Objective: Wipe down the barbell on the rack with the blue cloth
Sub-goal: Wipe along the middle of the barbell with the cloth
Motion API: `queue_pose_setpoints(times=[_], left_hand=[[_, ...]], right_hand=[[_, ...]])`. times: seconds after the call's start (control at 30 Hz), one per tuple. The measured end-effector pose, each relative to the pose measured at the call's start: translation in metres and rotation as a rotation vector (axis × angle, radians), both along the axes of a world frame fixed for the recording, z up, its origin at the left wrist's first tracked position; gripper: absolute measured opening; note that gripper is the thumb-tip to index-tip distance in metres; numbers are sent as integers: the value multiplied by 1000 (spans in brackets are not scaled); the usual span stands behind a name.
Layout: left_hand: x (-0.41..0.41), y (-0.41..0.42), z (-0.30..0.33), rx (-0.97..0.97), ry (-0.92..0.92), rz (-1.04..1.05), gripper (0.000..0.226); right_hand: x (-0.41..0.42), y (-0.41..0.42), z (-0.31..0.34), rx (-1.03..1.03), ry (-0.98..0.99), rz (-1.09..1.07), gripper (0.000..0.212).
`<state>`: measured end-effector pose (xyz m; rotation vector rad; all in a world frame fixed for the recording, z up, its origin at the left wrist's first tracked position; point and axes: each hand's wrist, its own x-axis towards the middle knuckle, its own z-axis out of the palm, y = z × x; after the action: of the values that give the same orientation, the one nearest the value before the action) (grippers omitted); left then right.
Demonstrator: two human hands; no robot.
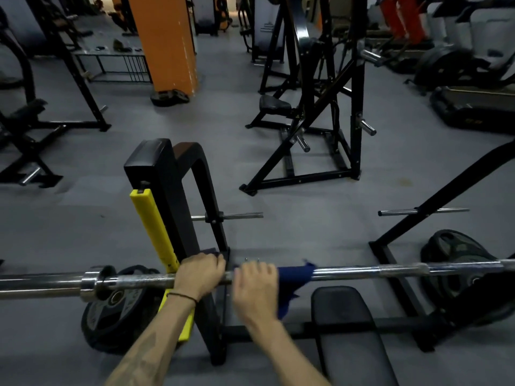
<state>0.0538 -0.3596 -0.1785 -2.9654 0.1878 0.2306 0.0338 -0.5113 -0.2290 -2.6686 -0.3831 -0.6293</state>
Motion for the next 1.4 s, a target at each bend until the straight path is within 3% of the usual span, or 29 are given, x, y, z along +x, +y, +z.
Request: queue_pose_setpoints(times=[0.13,0.2,0.33,0.43,0.57,0.7,0.83,0.97,1.07,1.13,1.2,1.27,1.33,1.4], left_hand=[[-14,9,-26,56,-321,-154,38],[-21,10,-25,54,-421,-151,38],[-25,4,-29,-43,-517,-79,71],[-19,-3,-24,-125,-561,53,57],[-14,1,-24,-160,-528,61,51],[-17,9,-38,-69,-542,-75,57],[-18,7,-29,-10,-547,-107,39],[-14,1,-31,-128,-535,-10,46],[-15,1,-33,-110,-511,-26,45],[-18,4,-29,-62,-479,-59,42],[-21,6,-19,-21,-482,-67,23],[-20,3,-11,-28,-506,-82,2],[-21,0,-9,-73,-505,-42,8],[-20,-3,-9,-128,-553,4,27]], right_hand=[[5,-2,2,-53,-56,149,28],[15,-43,-4,-70,-88,116,33],[22,-114,-4,-78,-67,-29,38],[14,-68,3,7,-18,-134,34],[-2,27,6,28,76,74,34],[2,-21,-2,-46,4,202,34],[13,-118,0,-55,-30,-7,35],[3,-67,3,90,36,-194,31],[-19,6,5,127,86,-17,44],[-18,1,6,50,107,135,43],[-8,-37,1,-27,68,211,40],[2,-85,-5,-68,9,104,45],[-3,-103,-4,-27,74,-78,56],[-14,-71,-3,50,164,-206,69]])
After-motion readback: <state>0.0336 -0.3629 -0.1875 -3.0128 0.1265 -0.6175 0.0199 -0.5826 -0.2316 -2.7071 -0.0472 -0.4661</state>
